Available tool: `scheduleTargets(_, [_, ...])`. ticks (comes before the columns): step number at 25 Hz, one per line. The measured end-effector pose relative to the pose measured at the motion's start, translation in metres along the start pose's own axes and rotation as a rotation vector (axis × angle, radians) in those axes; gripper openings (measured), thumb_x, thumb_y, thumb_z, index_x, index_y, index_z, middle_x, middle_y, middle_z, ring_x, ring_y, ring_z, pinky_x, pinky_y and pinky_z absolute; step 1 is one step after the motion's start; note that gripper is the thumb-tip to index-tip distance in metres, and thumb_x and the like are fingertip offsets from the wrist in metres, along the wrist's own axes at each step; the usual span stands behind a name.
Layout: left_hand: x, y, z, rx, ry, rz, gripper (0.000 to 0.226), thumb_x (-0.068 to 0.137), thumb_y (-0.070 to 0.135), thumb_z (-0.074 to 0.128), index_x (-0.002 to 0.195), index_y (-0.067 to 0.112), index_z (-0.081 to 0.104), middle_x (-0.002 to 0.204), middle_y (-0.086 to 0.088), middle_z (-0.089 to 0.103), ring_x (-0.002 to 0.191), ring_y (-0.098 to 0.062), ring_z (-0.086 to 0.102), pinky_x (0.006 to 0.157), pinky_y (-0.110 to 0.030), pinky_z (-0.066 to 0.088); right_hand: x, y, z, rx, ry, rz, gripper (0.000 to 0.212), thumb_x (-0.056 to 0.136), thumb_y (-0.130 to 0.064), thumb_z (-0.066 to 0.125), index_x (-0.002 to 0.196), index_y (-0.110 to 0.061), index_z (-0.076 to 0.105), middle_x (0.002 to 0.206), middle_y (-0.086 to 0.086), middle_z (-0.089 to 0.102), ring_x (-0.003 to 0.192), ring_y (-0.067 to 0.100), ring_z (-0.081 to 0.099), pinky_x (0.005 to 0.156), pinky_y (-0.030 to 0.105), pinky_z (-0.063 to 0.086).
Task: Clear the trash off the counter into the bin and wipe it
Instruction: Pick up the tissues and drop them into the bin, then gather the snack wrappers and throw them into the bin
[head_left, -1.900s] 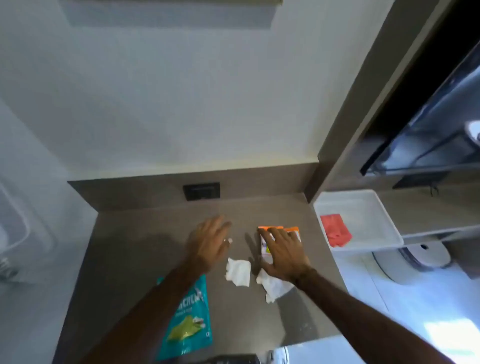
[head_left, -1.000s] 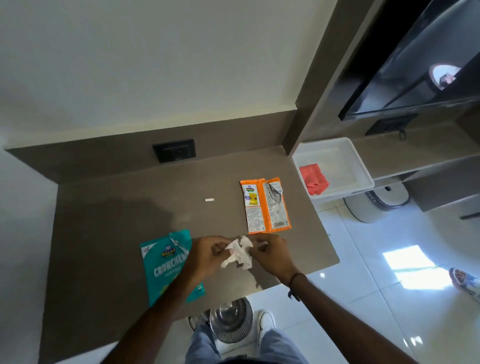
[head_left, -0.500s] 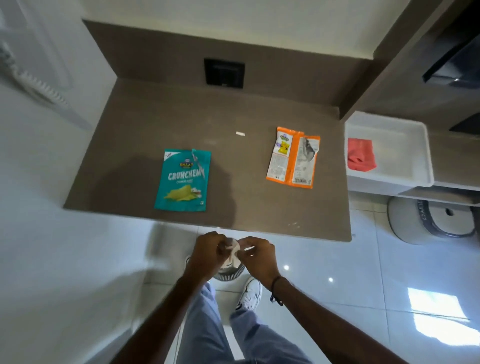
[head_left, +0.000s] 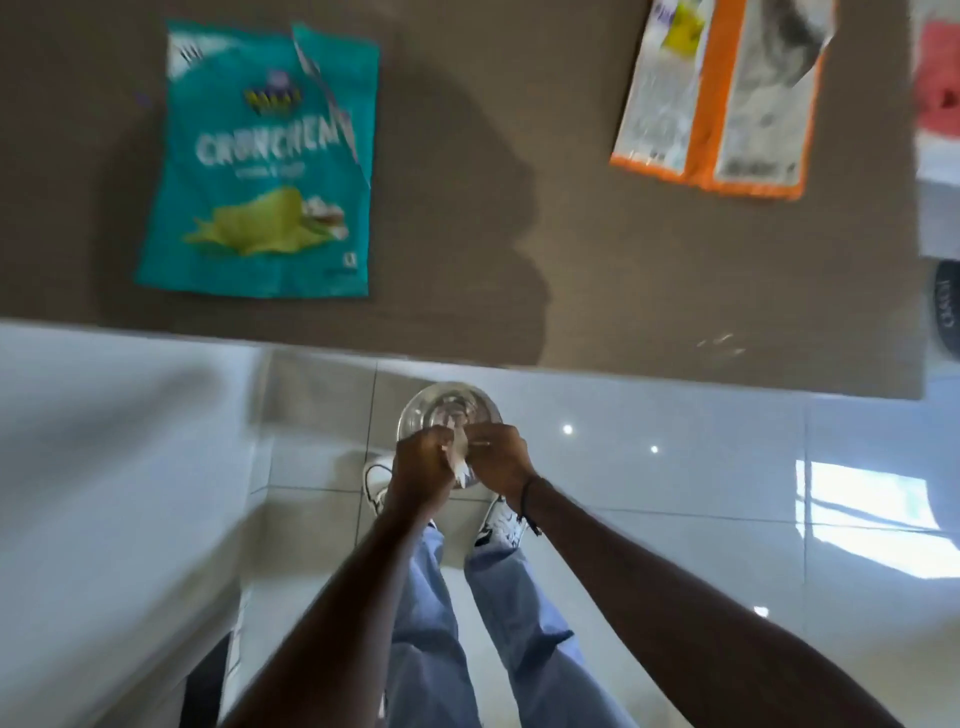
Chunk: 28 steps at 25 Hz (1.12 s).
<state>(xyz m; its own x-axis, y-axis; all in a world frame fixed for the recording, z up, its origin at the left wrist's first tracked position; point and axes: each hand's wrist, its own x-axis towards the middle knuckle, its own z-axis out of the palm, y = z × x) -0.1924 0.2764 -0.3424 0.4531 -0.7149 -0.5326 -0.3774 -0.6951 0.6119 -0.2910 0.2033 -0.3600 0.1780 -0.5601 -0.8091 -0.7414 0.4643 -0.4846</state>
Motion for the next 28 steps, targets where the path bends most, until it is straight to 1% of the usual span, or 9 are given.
scheduleTargets(6, [0.007, -0.035, 0.024, 0.003, -0.096, -0.237, 0.064, 0.081, -0.013, 0.047, 0.137, 0.013, 0.06, 0.137, -0.013, 0.069, 0.127, -0.03, 0.063, 0.103, -0.034, 0.05, 0.029, 0.019, -0.003, -0.031, -0.022, 0.029, 0.043, 0.078, -0.001, 0.067, 0.12, -0.002, 0.071, 0.125, 0.015, 0.071, 0.112, 0.03, 0.069, 0.096, 0.023, 0.05])
scheduleTargets(11, [-0.047, 0.008, -0.033, 0.035, -0.08, -0.165, 0.049, 0.087, -0.009, 0.055, 0.133, 0.005, 0.064, 0.135, -0.018, 0.069, 0.125, -0.03, 0.065, 0.11, -0.038, 0.05, -0.042, -0.013, -0.043, -0.129, 0.019, -0.065, 0.027, 0.082, -0.002, 0.061, 0.1, -0.008, 0.08, 0.11, 0.011, 0.078, 0.11, 0.027, 0.07, 0.102, 0.035, 0.052])
scheduleTargets(15, [-0.084, 0.067, -0.106, -0.041, 0.004, -0.017, 0.031, 0.088, -0.005, 0.059, 0.116, 0.0, 0.072, 0.118, -0.019, 0.076, 0.108, -0.031, 0.073, 0.1, -0.043, 0.058, -0.115, -0.067, -0.071, -0.107, 0.036, -0.183, 0.027, 0.083, -0.004, 0.057, 0.094, -0.012, 0.08, 0.106, 0.009, 0.079, 0.104, 0.026, 0.071, 0.097, 0.037, 0.055])
scheduleTargets(17, [-0.103, 0.095, -0.146, -0.101, 0.091, 0.052, 0.024, 0.092, 0.013, 0.06, 0.108, 0.001, 0.074, 0.108, -0.016, 0.079, 0.099, -0.03, 0.075, 0.092, -0.042, 0.06, -0.149, -0.1, -0.083, -0.174, 0.013, -0.302, 0.022, 0.084, -0.007, 0.058, 0.086, -0.013, 0.078, 0.102, 0.012, 0.079, 0.098, 0.028, 0.072, 0.091, 0.038, 0.056])
scheduleTargets(19, [-0.114, 0.117, -0.185, -0.118, 0.175, 0.115, 0.056, 0.097, 0.053, 0.048, 0.1, 0.004, 0.075, 0.097, -0.01, 0.08, 0.088, -0.024, 0.075, 0.083, -0.037, 0.06, -0.174, -0.13, -0.091, -0.215, -0.043, -0.425, 0.019, 0.085, -0.004, 0.06, 0.084, -0.013, 0.076, 0.09, 0.014, 0.079, 0.078, 0.021, 0.075, 0.077, 0.034, 0.06])
scheduleTargets(20, [-0.115, 0.124, -0.202, -0.124, 0.208, 0.127, 0.06, 0.096, 0.058, 0.045, 0.097, 0.006, 0.076, 0.092, -0.008, 0.08, 0.083, -0.021, 0.075, 0.08, -0.035, 0.06, -0.183, -0.145, -0.095, -0.18, -0.082, -0.462, 0.018, 0.085, 0.0, 0.061, 0.085, -0.01, 0.077, 0.082, 0.015, 0.078, 0.065, 0.014, 0.074, 0.066, 0.03, 0.061])
scheduleTargets(23, [-0.1, 0.145, -0.25, -0.146, 0.346, 0.133, 0.019, 0.091, 0.013, 0.058, 0.092, 0.008, 0.076, 0.089, -0.01, 0.08, 0.078, -0.022, 0.073, 0.073, -0.035, 0.058, -0.2, -0.201, -0.103, -0.083, -0.056, -0.524, 0.019, 0.084, 0.005, 0.059, 0.087, -0.003, 0.076, 0.075, 0.011, 0.073, 0.058, 0.014, 0.071, 0.064, 0.034, 0.063])
scheduleTargets(25, [-0.079, 0.157, -0.278, -0.162, 0.436, 0.105, 0.018, 0.092, 0.0, 0.057, 0.102, 0.003, 0.072, 0.102, -0.018, 0.075, 0.086, -0.023, 0.067, 0.074, -0.03, 0.05, -0.198, -0.24, -0.105, -0.08, 0.074, -0.545, 0.018, 0.082, -0.004, 0.059, 0.09, -0.007, 0.076, 0.082, 0.006, 0.075, 0.073, 0.015, 0.069, 0.076, 0.032, 0.058])
scheduleTargets(28, [-0.041, 0.163, -0.31, -0.101, 0.512, -0.003, 0.041, 0.089, 0.002, 0.063, 0.129, -0.003, 0.056, 0.128, -0.026, 0.06, 0.118, -0.037, 0.058, 0.096, -0.037, 0.048, -0.185, -0.285, -0.097, -0.054, 0.123, -0.395, 0.023, 0.078, -0.02, 0.067, 0.1, -0.023, 0.062, 0.089, 0.0, 0.064, 0.083, 0.017, 0.058, 0.079, 0.031, 0.049])
